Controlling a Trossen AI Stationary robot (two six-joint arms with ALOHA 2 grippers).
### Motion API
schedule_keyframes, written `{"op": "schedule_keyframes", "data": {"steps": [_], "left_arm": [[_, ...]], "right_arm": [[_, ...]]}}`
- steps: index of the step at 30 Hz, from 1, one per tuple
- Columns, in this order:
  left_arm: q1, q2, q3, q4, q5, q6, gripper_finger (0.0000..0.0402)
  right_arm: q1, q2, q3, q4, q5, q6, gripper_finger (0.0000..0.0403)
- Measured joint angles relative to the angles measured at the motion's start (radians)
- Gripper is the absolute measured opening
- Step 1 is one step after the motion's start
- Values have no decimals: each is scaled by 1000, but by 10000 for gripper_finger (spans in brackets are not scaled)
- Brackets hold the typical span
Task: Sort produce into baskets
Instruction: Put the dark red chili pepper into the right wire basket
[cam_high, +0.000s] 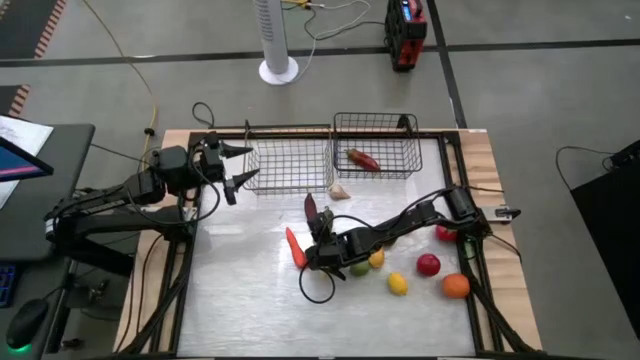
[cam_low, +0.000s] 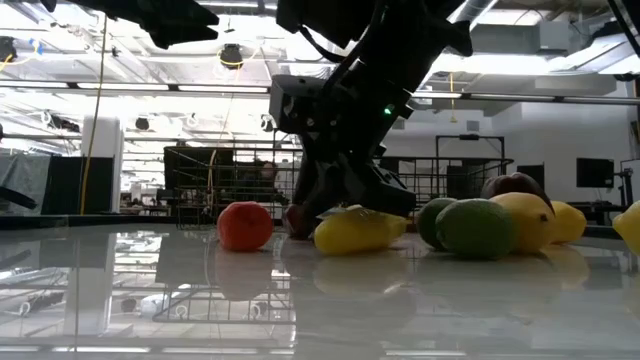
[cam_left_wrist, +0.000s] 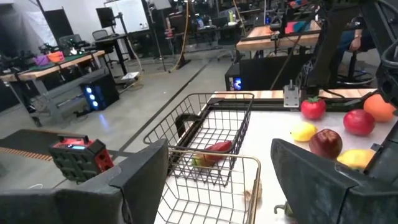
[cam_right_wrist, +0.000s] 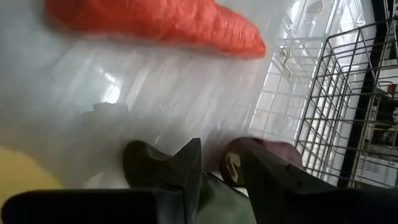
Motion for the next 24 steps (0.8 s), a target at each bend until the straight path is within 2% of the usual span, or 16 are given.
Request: {"op": "schedule_keyframes", "data": {"steps": [7,12,17,24], "left_arm": [[0,0,0,0,0,0,272],[0,0,0,0,0,0,272],[0,0,0,-1,0,1,272],[0,0,0,-1,0,1,272]], "right_arm": [[-11,0,0,-26,58,-10,136],[-22,0,0,-30,57,-11,128],[-23,0,0,-29,54,-11,104],[-23,-1,0,-21,-3,-3,57]]}}
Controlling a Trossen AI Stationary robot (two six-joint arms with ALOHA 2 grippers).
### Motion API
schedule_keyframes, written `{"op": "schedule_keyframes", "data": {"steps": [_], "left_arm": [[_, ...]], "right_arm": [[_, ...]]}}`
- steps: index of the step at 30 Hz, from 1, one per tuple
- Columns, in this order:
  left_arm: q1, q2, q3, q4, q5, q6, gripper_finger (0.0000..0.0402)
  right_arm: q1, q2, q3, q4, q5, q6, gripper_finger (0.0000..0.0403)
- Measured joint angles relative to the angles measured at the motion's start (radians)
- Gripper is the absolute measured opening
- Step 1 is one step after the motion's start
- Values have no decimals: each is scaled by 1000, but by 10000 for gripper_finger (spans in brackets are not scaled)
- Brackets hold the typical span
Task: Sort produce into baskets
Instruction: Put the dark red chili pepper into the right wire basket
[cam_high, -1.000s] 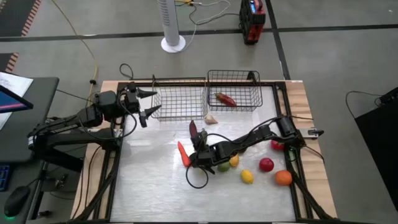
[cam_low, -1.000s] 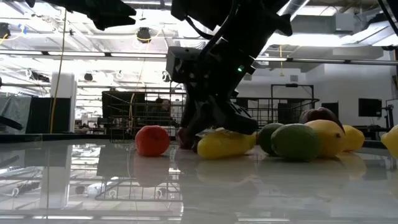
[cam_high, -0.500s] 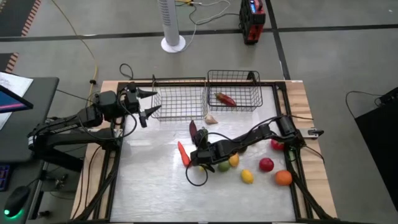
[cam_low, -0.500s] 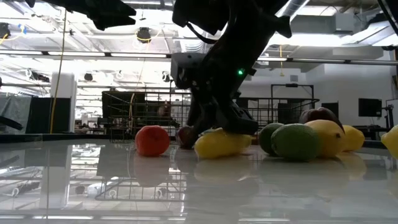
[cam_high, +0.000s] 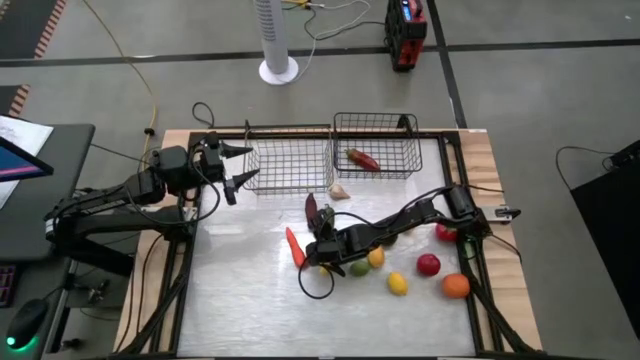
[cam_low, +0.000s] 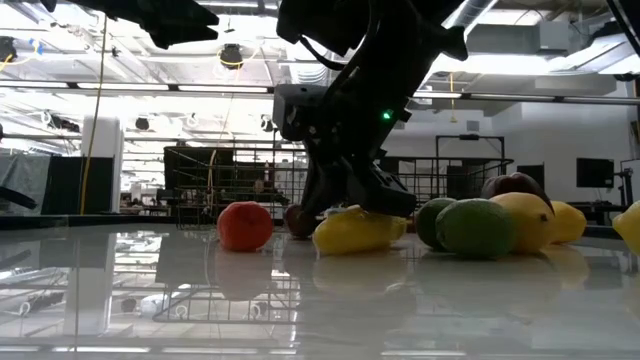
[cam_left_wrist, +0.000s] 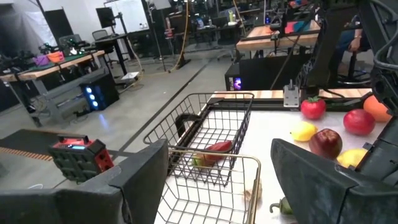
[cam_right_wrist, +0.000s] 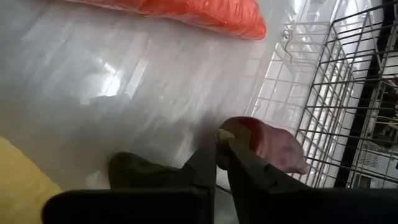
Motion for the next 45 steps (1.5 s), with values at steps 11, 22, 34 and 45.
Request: {"op": "schedule_keyframes", "data": {"steps": [11,22,34,45], "left_arm": [[0,0,0,0,0,0,272],[0,0,0,-5,-8,1,272],[0,0,0,-6,-8,-13,272],[0,0,0,-6,-8,-10,272]], "right_arm": [[6,0,22,-7,53,-9,19],[77,-64,341,-462,123,84,21],[-36,-333,400,-766,114,388,24],[-307,-423,400,-846,114,396,31]]}}
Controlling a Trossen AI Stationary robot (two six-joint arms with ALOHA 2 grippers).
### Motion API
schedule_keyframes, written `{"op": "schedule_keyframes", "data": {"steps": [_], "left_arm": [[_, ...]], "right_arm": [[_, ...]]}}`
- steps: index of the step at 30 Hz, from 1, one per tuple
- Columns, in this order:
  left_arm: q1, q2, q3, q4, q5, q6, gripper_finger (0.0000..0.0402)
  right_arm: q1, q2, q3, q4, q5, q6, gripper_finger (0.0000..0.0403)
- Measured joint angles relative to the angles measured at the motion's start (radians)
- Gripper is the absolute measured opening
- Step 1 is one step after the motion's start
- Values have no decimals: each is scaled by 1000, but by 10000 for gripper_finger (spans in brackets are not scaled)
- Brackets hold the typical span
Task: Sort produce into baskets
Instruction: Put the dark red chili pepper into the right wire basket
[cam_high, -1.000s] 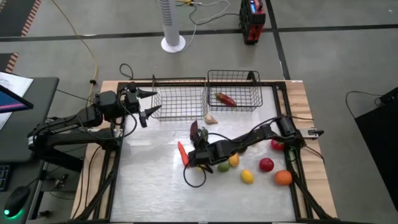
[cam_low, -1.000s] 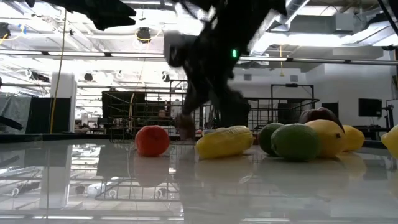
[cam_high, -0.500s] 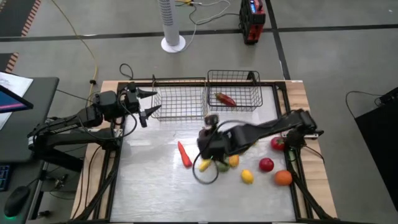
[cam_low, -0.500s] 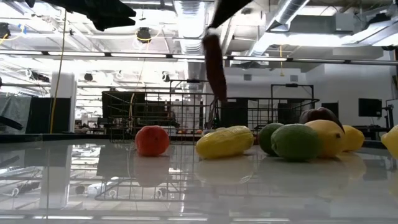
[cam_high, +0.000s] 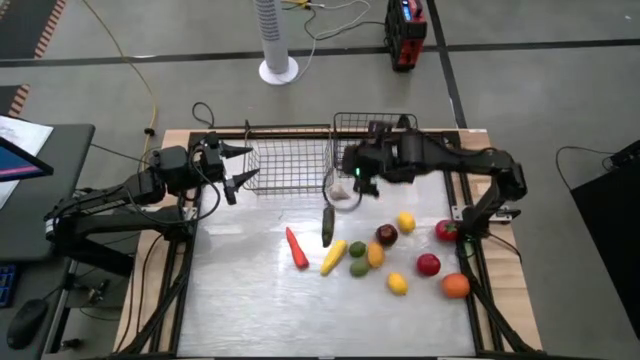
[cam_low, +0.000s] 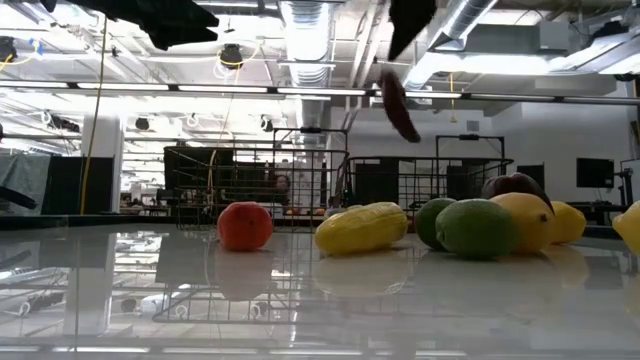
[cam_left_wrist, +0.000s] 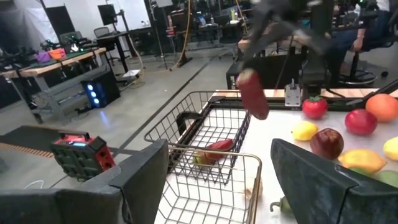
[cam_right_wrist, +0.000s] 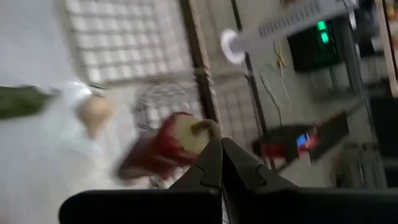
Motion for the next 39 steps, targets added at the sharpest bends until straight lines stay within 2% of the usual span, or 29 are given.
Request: {"op": "schedule_keyframes", "data": {"steps": [5,9,11,16,21,26,32,39], "left_arm": [[0,0,0,-4,0,1,272],[0,0,0,-6,0,0,272],[0,0,0,-10,0,-1,272],[0,0,0,-21,0,-1,272],[0,0,0,-42,0,-1,272],[0,0,0,-59,0,-11,272],[0,0,0,-60,0,-53,272],[0,0,0,-51,0,-55,272]], "right_arm": [[-130,9,0,-56,-77,33,44],[-217,31,-1,-96,-115,60,94],[-246,32,-1,-103,-173,78,126],[-211,30,-25,-79,-397,156,204],[-97,30,-147,12,-505,306,256],[-2,31,-343,178,-538,447,265],[40,32,-568,426,-588,578,265],[37,32,-701,617,-583,634,266]]}}
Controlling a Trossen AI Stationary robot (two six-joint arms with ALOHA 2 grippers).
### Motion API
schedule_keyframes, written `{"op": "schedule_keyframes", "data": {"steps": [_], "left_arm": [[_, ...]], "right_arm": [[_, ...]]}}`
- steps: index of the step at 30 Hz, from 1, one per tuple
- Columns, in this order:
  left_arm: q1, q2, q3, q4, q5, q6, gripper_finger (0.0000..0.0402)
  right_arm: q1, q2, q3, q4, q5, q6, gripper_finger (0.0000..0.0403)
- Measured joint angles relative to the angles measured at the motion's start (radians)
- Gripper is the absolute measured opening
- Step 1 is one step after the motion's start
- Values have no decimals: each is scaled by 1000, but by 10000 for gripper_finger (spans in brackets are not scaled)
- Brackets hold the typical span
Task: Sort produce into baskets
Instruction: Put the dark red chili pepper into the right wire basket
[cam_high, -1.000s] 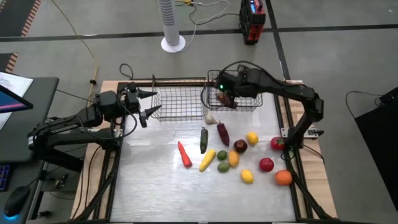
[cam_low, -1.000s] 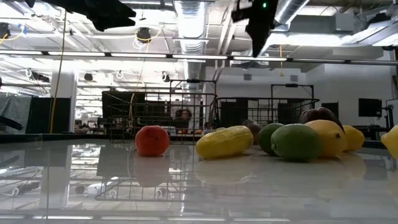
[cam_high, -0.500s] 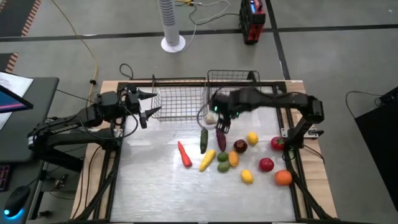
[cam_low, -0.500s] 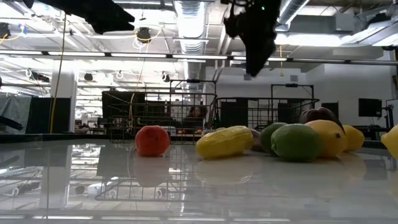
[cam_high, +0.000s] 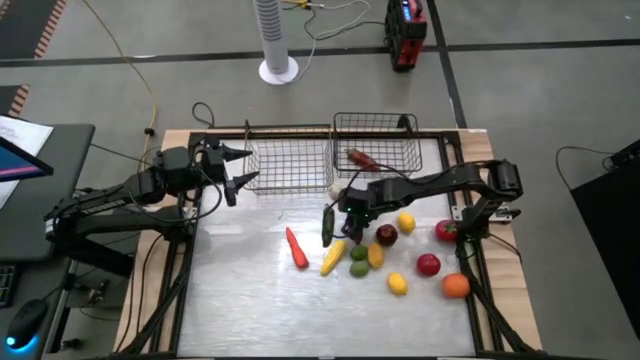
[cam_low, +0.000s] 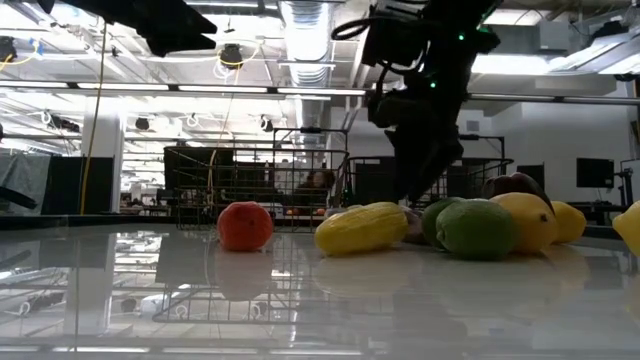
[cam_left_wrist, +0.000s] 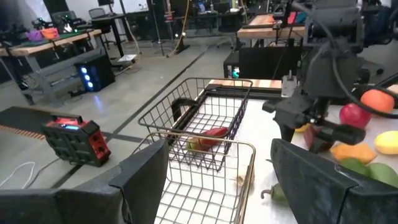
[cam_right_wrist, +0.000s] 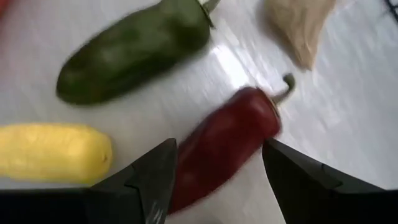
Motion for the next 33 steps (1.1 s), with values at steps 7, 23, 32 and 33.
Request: {"op": "schedule_keyframes", "data": {"steps": [7,23,32,33], "left_arm": [[0,0,0,1,0,8,272],[0,0,0,7,0,17,272],[0,0,0,9,0,17,272],[0,0,0,9,0,17,272]], "right_arm": [[-33,29,-71,135,6,24,266],[22,98,-71,109,44,-155,244],[15,90,7,-20,36,-217,166],[13,90,36,-60,35,-223,166]]}}
